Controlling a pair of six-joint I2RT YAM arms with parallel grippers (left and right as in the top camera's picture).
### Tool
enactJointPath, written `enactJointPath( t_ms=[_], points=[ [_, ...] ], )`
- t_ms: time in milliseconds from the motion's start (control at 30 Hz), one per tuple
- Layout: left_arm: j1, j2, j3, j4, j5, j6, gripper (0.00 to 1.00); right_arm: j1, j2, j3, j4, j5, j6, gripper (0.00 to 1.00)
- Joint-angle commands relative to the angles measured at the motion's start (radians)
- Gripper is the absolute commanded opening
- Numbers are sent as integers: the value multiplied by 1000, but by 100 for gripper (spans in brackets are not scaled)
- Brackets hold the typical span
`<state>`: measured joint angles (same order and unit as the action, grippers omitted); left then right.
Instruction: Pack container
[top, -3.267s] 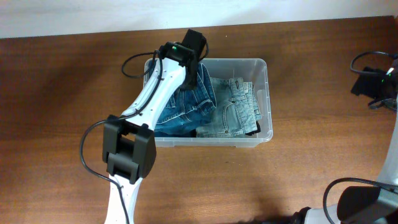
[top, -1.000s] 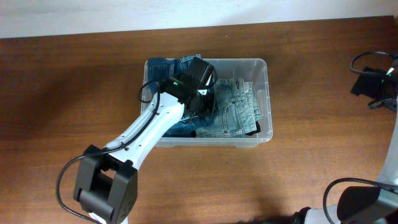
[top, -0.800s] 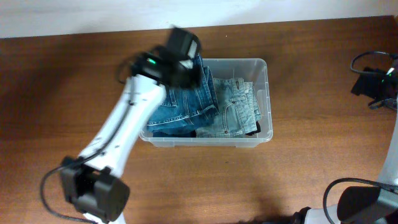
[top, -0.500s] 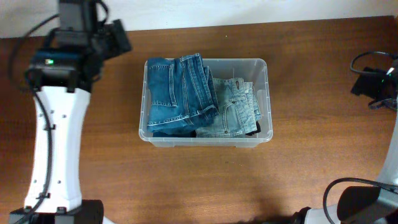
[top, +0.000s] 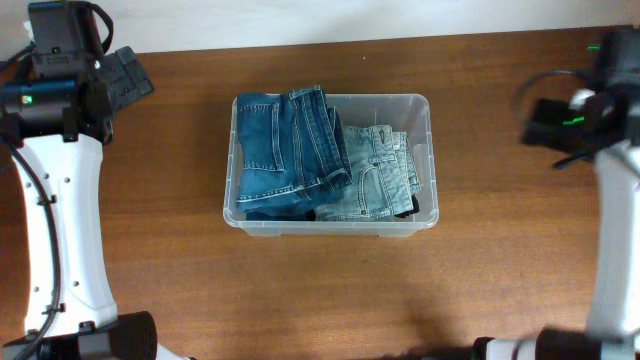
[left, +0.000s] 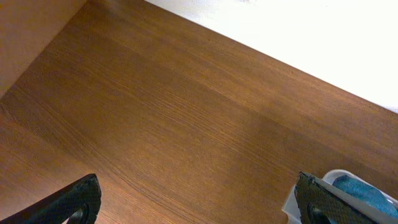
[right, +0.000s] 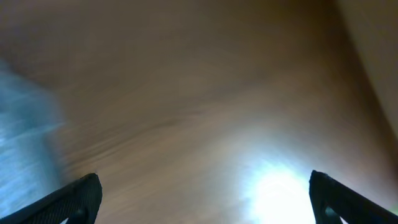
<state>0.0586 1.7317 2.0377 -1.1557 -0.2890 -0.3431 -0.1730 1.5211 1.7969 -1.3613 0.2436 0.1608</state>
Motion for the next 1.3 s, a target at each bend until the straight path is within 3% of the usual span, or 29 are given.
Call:
enactJointPath(
  t_ms=[0,167,200,333,433,633,700,1000,1267],
  points=[
    [3,3,-3,2,-14,0,99,265,-204,8,-4,4,4,99],
    [3,2,-3,2,-14,0,99,597,-442,8,-4,4,-6,98],
    [3,2,-3,2,-14,1,99,601,-478,6,-2,-3,-4,99],
    [3,2,-3,2,-14,0,99,544,-666,-106,112,-78,-3,98],
    [3,2,-3,0,-14,1,99,461,-842,-323,336,-142,-3,99],
    [3,3,-3,-3,-14,0,99,278,-1235,-958,909,-269,27,99],
    [2,3,-3,-6,-14,0,99,236,-1311,-1116,1023,-270,69,99],
    [2,3,-3,-6,-14,0,99,164,-1484,-1587,1367,-264,151,99],
    [2,3,-3,-6,-14,0,99,161,-1489,-1741,1457,-187,151,98]
  ],
)
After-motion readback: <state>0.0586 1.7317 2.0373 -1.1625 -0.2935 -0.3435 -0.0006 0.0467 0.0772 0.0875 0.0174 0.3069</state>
